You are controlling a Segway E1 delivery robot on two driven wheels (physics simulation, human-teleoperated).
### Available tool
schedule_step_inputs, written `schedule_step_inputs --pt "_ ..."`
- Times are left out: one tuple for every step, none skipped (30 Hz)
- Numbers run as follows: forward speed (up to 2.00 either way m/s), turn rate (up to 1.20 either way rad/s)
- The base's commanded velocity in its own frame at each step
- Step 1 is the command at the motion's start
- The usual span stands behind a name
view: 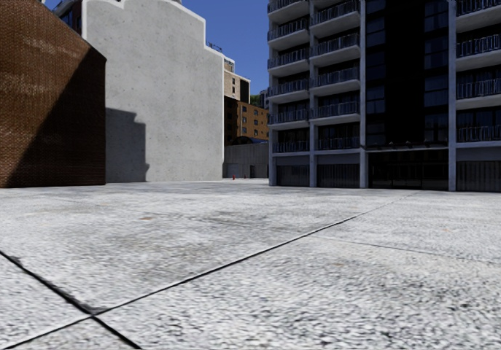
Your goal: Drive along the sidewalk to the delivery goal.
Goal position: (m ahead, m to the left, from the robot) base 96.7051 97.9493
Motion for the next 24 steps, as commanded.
schedule_step_inputs --pt "2.00 0.00" --pt "2.00 0.00" --pt "2.00 0.00" --pt "2.00 0.00" --pt "2.00 0.00" --pt "2.00 0.00" --pt "2.00 0.00" --pt "2.00 0.00" --pt "2.00 0.00" --pt "2.00 0.00" --pt "2.00 0.00" --pt "2.00 0.00" --pt "2.00 0.00" --pt "2.00 0.00" --pt "2.00 0.00" --pt "2.00 0.00" --pt "2.00 0.00" --pt "2.00 0.00" --pt "2.00 0.00" --pt "2.00 0.00" --pt "2.00 0.00" --pt "2.00 0.00" --pt "2.00 0.00" --pt "2.00 0.00"
